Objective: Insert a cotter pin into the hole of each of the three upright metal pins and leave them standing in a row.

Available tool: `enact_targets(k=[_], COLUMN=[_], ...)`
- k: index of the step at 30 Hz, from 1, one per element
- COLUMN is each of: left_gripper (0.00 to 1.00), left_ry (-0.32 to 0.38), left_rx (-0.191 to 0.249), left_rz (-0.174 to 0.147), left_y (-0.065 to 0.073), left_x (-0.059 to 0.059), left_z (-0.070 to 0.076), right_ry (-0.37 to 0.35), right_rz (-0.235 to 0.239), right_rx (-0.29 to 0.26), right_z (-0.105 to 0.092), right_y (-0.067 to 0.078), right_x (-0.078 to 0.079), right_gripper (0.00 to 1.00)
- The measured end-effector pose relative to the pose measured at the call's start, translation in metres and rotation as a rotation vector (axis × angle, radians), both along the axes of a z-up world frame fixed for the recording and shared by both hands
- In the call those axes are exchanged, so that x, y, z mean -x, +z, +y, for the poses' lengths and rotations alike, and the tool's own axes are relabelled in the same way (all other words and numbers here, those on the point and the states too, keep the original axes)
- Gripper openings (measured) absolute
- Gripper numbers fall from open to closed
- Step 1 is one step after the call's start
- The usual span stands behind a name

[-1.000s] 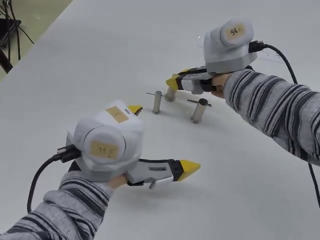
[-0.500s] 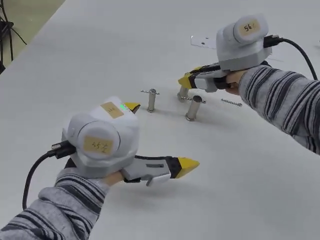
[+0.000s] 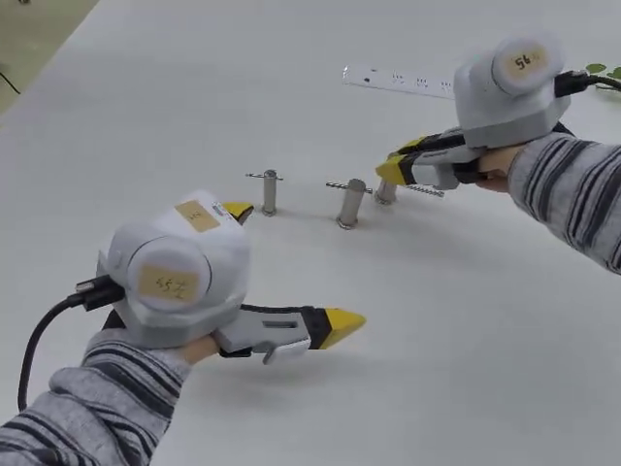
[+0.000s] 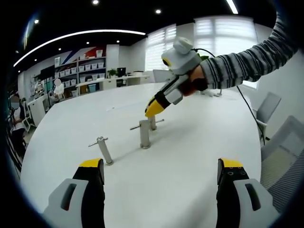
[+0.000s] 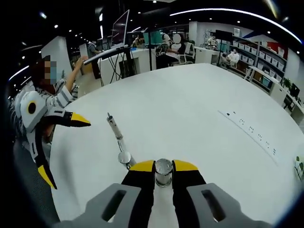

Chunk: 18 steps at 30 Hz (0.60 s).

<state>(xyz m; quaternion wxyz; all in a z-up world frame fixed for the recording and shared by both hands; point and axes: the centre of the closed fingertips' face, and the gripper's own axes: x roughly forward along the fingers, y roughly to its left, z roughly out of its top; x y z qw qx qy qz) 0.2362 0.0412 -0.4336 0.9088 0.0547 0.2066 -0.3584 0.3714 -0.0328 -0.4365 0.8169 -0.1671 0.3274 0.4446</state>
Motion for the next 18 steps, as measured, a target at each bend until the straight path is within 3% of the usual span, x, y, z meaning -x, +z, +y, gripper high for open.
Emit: enact_targets(k=[8, 15, 18], left_gripper=[0.99, 0.99, 0.99], left_ry=[-0.004, -0.006, -0.005], left_rx=[0.012, 0.004, 0.004], left_rz=[-0.019, -0.030, -0.032], left_y=[0.005, 0.006, 0.006], left_x=[-0.001, -0.002, -0.002], left_z=[-0.002, -0.002, -0.002], right_ry=[0.013, 0.039, 0.032], right_rz=[0.003, 0.039, 0.027], right_rx=[0.017, 0.006, 0.001], right_z=[-0.015, -0.012, -0.008], right_y=[0.002, -0.002, -0.001], right_x=[0.030, 0.059, 0.067], right_gripper=[0.08, 0.08, 0.08])
